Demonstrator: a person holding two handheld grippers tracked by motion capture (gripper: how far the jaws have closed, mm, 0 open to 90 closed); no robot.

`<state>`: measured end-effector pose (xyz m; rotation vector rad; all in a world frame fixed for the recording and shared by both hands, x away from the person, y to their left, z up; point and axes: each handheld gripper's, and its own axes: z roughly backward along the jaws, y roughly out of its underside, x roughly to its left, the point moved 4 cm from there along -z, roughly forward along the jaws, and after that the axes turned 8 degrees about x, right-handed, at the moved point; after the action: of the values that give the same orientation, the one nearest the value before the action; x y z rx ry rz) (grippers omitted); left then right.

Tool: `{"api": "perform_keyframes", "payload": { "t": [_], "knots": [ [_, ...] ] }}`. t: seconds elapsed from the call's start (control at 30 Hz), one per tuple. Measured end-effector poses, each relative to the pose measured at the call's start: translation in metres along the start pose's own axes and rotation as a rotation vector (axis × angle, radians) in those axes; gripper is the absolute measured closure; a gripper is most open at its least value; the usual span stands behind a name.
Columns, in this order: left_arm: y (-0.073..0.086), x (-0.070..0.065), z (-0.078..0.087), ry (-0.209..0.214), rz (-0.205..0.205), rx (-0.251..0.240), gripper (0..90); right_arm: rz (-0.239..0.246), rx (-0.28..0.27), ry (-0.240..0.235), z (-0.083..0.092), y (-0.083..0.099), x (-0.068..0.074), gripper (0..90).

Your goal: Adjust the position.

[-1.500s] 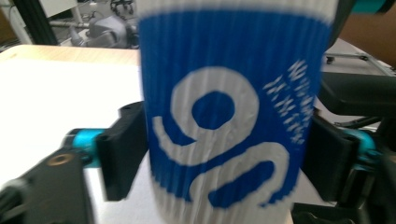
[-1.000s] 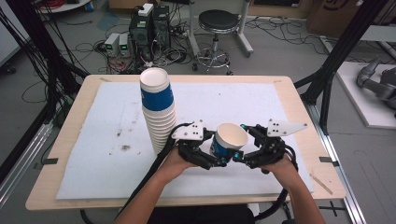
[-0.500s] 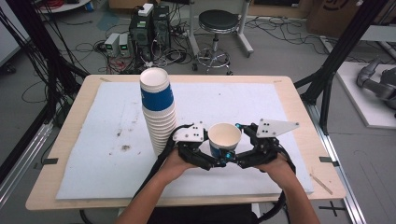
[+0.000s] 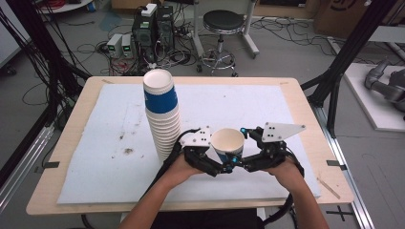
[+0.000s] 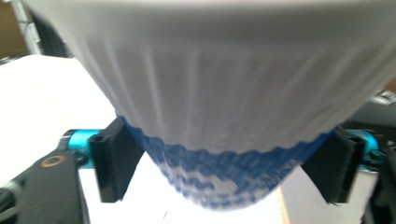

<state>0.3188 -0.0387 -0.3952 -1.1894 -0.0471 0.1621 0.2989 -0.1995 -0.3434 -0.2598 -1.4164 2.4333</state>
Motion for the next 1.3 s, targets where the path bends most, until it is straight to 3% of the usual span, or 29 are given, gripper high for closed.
{"api": "perform_keyframes", "payload": {
  "t": [0.1,0.13,0.23,0.4,0.63,0.83,1.0,1.3],
  "knots": [
    [-0.001,-0.001,0.0,-0.004,-0.014,0.006,21.0,0.029,0.048,0.017,0.0,-0.002,0.001,26.8],
    [-0.001,-0.002,0.0,0.012,-0.025,0.001,25.2,0.038,0.057,0.01,-0.001,-0.003,0.002,26.7],
    [-0.001,-0.002,0.001,0.035,-0.011,-0.013,28.2,0.054,0.063,0.012,-0.004,-0.005,0.004,25.2],
    [-0.001,-0.001,0.0,0.049,0.006,-0.023,28.8,-0.001,-0.041,-0.018,-0.003,-0.002,0.005,19.1],
    [0.0,-0.003,-0.004,0.064,0.003,-0.015,29.3,0.011,-0.033,-0.013,-0.005,0.0,0.005,19.4],
    [0.0,-0.003,-0.005,0.057,0.008,-0.019,28.5,0.017,-0.024,-0.018,-0.001,0.001,0.002,28.2],
    [0.004,0.001,-0.002,0.013,0.029,-0.015,24.9,-0.006,-0.07,0.019,0.01,0.0,-0.004,28.7],
    [0.011,0.003,0.004,-0.011,0.046,-0.017,24.8,-0.071,-0.11,0.134,0.031,0.007,-0.028,28.6]
  ]
}}
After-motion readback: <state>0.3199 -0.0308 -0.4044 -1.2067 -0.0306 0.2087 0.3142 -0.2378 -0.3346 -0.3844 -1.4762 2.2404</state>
